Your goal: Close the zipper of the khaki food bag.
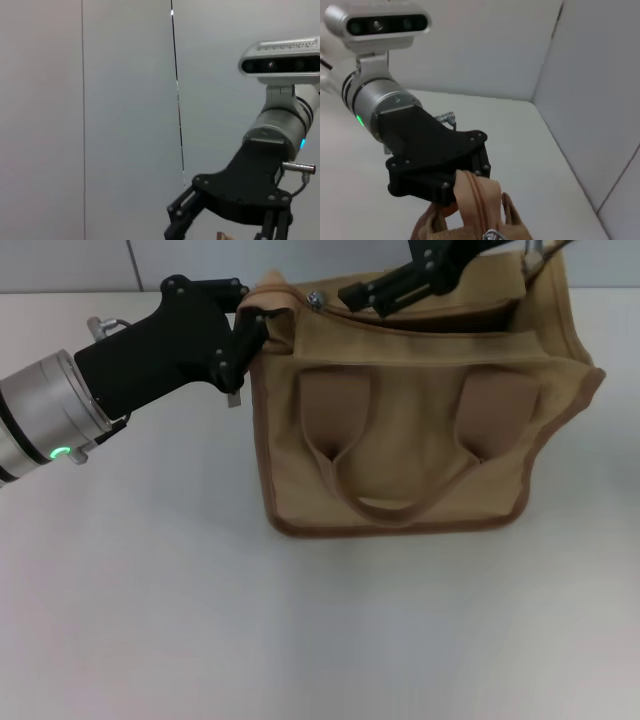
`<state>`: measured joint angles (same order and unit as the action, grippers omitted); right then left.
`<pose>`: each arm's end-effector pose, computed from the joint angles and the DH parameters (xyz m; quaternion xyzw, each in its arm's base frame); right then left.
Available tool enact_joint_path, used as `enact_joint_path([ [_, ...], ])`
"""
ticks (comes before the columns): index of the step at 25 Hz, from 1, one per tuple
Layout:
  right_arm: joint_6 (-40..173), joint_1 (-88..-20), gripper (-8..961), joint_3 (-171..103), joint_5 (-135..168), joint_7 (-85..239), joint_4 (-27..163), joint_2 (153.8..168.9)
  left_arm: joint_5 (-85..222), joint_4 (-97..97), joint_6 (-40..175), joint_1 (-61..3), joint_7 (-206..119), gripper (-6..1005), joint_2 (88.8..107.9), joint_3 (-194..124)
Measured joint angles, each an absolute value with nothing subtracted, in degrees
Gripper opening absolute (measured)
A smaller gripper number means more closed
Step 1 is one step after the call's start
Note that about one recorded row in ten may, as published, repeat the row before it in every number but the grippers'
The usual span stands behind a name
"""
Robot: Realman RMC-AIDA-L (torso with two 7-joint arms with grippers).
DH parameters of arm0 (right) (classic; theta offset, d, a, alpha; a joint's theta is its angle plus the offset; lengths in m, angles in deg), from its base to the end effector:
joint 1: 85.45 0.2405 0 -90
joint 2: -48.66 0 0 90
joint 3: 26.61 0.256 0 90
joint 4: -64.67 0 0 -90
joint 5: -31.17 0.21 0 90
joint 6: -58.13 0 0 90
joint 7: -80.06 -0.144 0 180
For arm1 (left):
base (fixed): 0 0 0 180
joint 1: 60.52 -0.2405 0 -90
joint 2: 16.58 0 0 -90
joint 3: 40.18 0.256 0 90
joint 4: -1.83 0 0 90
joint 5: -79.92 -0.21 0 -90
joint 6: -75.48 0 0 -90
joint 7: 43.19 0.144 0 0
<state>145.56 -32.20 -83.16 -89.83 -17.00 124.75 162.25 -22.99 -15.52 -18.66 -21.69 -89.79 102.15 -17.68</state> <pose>0.0749 0.4239 0.0510 -0.9870 -0.0432 0.0833 0.1303 -0.2135 0.3520 -0.0023 -0.8692 -0.0430 -0.4311 0.2382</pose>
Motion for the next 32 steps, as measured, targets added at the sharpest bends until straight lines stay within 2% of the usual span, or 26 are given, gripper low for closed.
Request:
enact_joint_path([
  [10, 145.3, -32.2, 819, -86.9, -90.7, -12.5, 128.8, 162.85, -23.0, -14.6, -18.7, -21.7, -89.8, 10, 102.16, -17.7],
  [13, 144.9, -32.4, 818, -87.3, -93.4, -12.1, 131.1, 164.13, -23.0, -14.6, -19.0, -21.7, -89.8, 10, 102.15, -17.7],
  [14, 144.4, -32.7, 818, -87.4, -95.2, -11.5, 132.6, 165.28, -23.0, -14.6, -19.1, -21.7, -89.8, 10, 102.16, -17.7],
  [18, 143.9, -33.3, 818, -87.7, -96.2, -10.7, 134.5, 166.32, -23.0, -14.6, -19.7, -21.7, -89.8, 9, 102.16, -17.7],
  [23, 143.9, -33.4, 797, -88.6, -96.2, -10.5, 134.7, 166.72, -23.0, -14.6, -20.2, -21.7, -89.8, 10, 102.16, -17.7],
  [32, 143.9, -34.9, 611, -91.4, -95.7, -8.9, 137.0, 167.65, -23.0, -14.6, -20.5, -21.8, -89.7, 9, 102.14, -17.7],
])
